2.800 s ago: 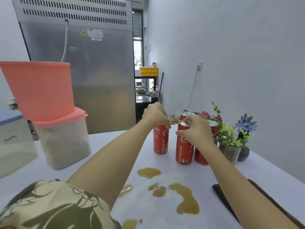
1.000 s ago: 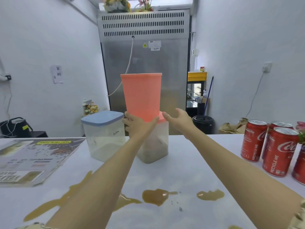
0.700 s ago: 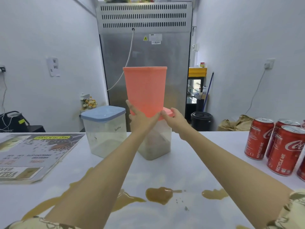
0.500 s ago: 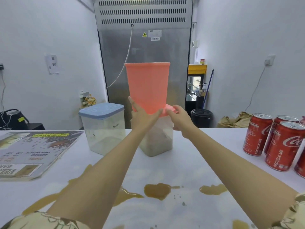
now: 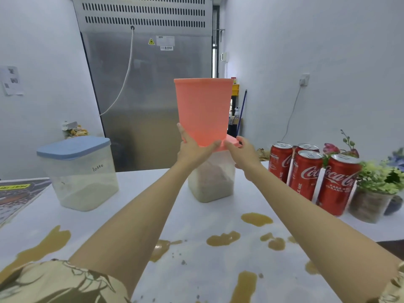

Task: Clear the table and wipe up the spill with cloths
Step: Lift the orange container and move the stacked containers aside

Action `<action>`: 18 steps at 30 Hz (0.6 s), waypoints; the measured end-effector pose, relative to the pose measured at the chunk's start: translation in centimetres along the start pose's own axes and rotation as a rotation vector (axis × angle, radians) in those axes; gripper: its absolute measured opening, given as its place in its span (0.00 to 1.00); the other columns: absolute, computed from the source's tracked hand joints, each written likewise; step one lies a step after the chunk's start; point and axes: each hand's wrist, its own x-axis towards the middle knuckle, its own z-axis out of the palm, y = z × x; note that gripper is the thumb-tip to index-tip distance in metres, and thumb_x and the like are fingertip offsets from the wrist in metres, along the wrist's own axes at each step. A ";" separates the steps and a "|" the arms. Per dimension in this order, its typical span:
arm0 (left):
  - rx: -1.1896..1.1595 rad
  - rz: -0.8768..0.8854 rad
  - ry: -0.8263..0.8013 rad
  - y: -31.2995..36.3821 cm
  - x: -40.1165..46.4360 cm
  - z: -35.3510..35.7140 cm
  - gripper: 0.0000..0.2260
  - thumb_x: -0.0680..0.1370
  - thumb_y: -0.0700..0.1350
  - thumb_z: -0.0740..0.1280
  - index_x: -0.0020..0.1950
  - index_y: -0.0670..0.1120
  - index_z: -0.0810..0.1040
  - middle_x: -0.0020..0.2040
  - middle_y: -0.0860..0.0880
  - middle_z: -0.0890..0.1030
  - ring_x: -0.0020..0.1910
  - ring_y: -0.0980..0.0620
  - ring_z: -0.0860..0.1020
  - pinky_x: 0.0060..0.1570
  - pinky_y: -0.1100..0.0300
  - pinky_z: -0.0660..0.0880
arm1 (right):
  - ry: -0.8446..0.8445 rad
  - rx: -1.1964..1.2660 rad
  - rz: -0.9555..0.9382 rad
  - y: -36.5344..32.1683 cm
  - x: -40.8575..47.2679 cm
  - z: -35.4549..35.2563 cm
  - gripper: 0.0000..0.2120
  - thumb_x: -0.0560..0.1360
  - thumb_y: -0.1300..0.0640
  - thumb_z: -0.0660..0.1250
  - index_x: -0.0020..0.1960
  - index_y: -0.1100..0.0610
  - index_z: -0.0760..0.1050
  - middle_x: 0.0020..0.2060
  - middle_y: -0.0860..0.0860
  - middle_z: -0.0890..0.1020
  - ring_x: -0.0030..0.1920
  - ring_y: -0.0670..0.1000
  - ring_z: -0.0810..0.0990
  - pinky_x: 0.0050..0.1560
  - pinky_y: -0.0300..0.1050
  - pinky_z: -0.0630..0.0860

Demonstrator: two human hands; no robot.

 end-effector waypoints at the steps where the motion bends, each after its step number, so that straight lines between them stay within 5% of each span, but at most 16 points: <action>1: -0.018 0.006 -0.021 0.4 0.0 0.6 0.60 0.62 0.70 0.69 0.70 0.55 0.23 0.71 0.43 0.65 0.64 0.40 0.71 0.61 0.44 0.72 | 0.017 -0.005 0.006 0.3 0.1 -0.7 0.25 0.77 0.48 0.63 0.71 0.56 0.65 0.57 0.52 0.75 0.58 0.54 0.73 0.61 0.57 0.73; 5: -0.103 0.012 -0.103 1.5 0.1 2.7 0.57 0.67 0.66 0.70 0.72 0.55 0.25 0.71 0.46 0.67 0.65 0.43 0.70 0.62 0.45 0.72 | 0.104 -0.053 -0.030 1.2 0.5 -3.0 0.21 0.77 0.50 0.62 0.69 0.55 0.68 0.56 0.52 0.76 0.57 0.52 0.73 0.52 0.42 0.68; 18: -0.228 0.036 -0.157 2.9 1.5 6.9 0.51 0.67 0.65 0.71 0.76 0.56 0.39 0.70 0.49 0.68 0.66 0.45 0.70 0.62 0.45 0.72 | 0.198 -0.102 -0.078 2.9 1.9 -5.8 0.19 0.79 0.50 0.61 0.66 0.57 0.70 0.51 0.50 0.76 0.50 0.49 0.72 0.48 0.39 0.64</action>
